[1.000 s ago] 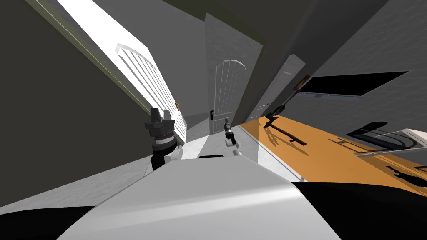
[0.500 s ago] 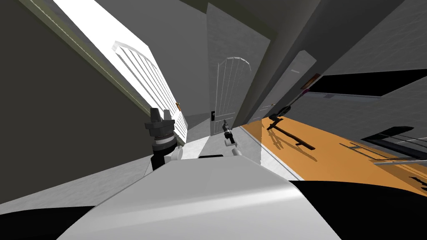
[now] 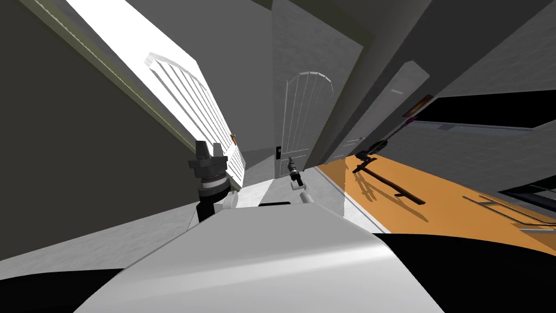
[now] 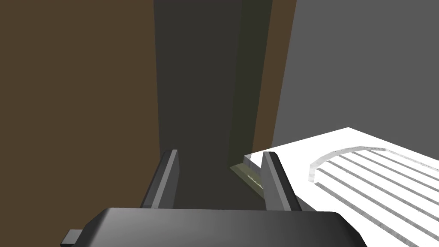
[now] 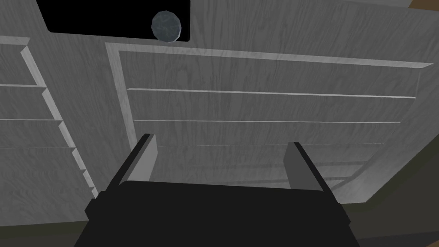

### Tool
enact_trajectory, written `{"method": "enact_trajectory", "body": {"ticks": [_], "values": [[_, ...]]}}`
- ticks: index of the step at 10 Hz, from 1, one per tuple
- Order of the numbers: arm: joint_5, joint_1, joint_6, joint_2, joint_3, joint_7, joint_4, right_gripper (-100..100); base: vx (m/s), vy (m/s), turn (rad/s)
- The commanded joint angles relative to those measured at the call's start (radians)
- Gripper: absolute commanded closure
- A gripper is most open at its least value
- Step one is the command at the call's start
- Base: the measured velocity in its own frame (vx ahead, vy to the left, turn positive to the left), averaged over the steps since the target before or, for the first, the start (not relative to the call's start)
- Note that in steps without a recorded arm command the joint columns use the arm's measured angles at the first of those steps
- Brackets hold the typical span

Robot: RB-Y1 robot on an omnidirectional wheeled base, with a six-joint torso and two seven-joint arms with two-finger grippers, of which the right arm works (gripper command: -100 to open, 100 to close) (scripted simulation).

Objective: Push the door open

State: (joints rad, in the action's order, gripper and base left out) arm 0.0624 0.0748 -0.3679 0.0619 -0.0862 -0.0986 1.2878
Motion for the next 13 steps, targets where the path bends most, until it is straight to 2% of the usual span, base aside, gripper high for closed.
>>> {"method": "enact_trajectory", "body": {"ticks": [1,5,8,10,13], "values": [[0.006,0.018,0.012,-0.003,-0.008,-0.011,-0.038,-100,0.114,-0.032,0.1],[0.018,0.069,0.035,-0.016,-0.022,-0.031,-0.134,-100,0.149,-0.048,0.091],[0.025,0.098,0.048,-0.027,-0.03,-0.042,-0.19,-100,0.177,-0.053,0.06],[0.021,0.103,0.044,-0.013,-0.024,-0.041,-0.191,-100,0.09,-0.005,0.018],[0.019,0.109,0.043,-0.007,-0.016,-0.038,-0.202,-100,0.204,0.043,0.024]]}}
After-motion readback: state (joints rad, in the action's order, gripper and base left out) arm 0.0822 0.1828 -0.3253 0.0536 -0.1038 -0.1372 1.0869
